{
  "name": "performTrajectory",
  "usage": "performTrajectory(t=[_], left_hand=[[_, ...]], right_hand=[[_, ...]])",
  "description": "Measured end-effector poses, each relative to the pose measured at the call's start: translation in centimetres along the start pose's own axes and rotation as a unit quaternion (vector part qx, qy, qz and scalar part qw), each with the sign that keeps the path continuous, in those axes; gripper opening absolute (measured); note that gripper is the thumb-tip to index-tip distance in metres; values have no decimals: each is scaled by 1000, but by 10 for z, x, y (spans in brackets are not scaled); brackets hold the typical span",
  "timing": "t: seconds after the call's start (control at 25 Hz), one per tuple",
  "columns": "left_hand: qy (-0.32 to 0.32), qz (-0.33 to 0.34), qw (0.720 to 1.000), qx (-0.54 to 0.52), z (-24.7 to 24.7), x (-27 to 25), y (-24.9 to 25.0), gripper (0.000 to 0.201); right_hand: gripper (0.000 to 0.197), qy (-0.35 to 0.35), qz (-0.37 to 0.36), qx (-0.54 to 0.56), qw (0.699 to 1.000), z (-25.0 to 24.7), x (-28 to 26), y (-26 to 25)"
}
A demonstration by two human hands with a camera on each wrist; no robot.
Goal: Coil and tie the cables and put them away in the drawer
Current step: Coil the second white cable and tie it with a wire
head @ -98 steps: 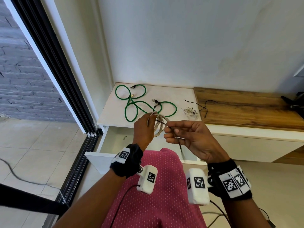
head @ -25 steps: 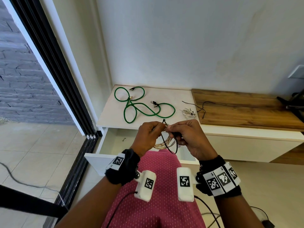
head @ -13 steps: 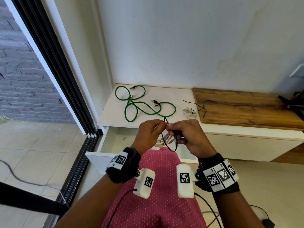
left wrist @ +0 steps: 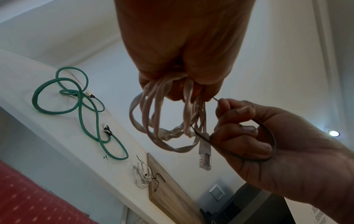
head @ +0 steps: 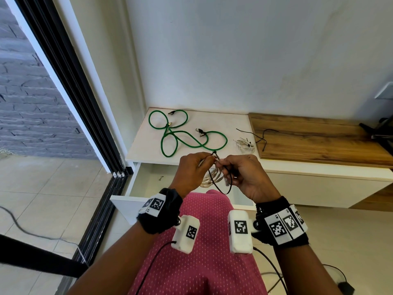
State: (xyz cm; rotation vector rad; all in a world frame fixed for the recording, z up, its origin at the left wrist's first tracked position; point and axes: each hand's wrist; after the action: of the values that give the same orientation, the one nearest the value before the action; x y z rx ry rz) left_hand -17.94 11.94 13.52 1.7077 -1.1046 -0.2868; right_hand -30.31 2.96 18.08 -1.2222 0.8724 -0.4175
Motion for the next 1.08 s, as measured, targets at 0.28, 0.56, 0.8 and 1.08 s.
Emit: performTrajectory(t=[0.28, 0.56, 0.8, 1.08], left_hand=[[2, -12, 1000, -4, -2, 0, 0, 23], [3, 0, 1000, 0, 0, 0, 1, 22], [-22, 60, 997, 41, 0, 0, 0, 26], [-66, 117, 982, 130, 1, 2, -1, 33]], right_hand=[[13, -1, -2, 1, 1000, 1, -1, 0], [14, 5, 6, 4, 1000, 2, -2, -2], [14, -15, -11, 54, 998, -2, -2, -3], [17, -36, -30, 17, 999, -11, 0, -2]])
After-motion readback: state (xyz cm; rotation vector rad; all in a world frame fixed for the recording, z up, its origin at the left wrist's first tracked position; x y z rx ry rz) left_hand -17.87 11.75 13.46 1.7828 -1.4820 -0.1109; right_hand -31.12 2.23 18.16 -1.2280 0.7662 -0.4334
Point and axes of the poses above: each hand's wrist, its own x-axis towards the middle knuckle, its own z-axis out of the palm, y = z × x
